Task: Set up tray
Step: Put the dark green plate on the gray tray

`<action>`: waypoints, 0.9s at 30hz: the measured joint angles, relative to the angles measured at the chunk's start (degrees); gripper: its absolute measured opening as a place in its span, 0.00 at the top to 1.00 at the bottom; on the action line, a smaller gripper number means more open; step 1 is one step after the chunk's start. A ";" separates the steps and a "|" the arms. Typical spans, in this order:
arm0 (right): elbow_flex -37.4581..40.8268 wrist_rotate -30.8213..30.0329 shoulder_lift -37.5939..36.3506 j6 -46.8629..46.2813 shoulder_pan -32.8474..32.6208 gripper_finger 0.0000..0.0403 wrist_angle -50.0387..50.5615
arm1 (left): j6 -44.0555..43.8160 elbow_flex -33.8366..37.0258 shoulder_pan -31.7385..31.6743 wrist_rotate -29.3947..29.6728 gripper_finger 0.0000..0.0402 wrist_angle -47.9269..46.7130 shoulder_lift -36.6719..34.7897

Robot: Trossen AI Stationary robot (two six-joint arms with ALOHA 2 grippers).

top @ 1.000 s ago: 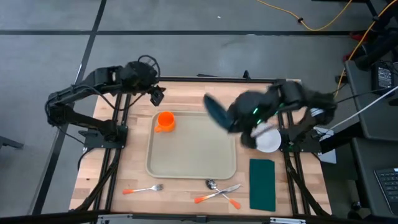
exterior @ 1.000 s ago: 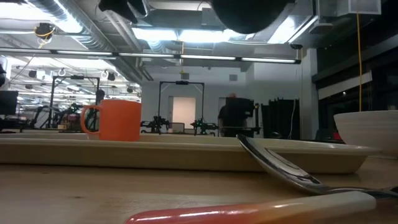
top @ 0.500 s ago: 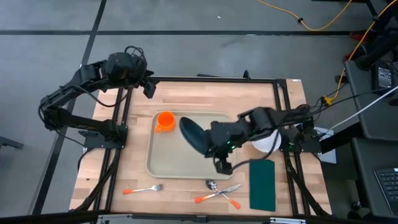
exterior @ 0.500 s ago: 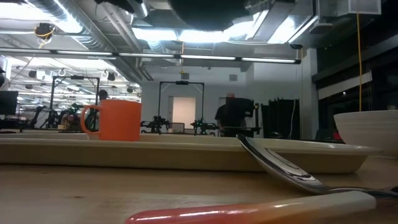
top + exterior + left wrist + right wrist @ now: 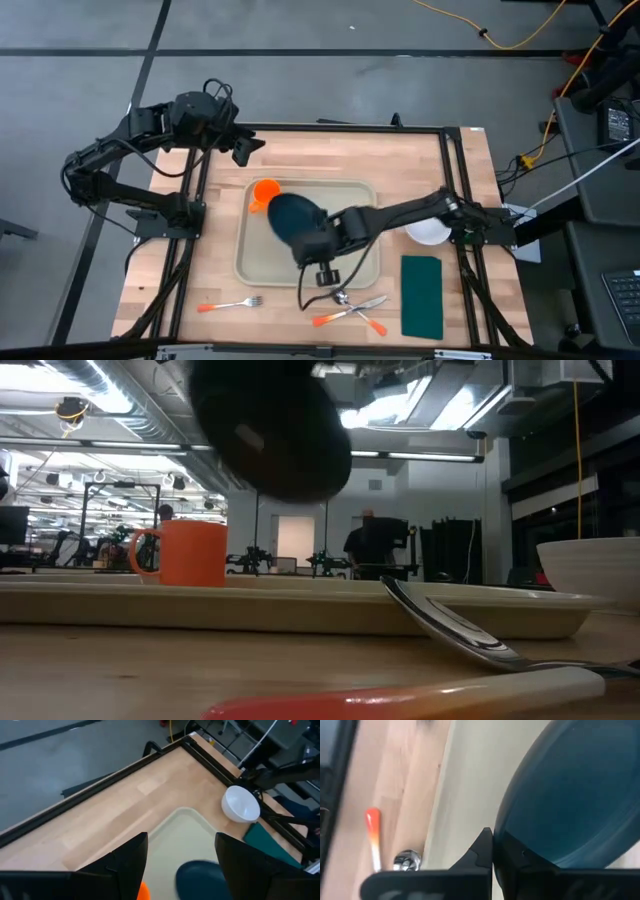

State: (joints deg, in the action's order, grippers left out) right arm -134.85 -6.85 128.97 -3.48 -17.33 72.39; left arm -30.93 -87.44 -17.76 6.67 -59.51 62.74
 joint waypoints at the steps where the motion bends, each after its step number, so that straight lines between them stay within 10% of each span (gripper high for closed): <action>1: 0.00 -0.05 1.31 0.88 -0.32 0.98 -0.10 | -0.21 0.00 0.25 0.05 0.44 -0.04 0.02; 27: -0.11 -1.38 13.02 14.58 -2.88 0.98 -8.39 | -2.39 0.04 5.02 4.82 0.44 -0.74 0.16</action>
State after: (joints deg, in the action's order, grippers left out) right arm -134.96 -8.23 141.99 11.10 -20.20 64.01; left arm -33.32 -87.39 -12.74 11.49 -60.25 62.90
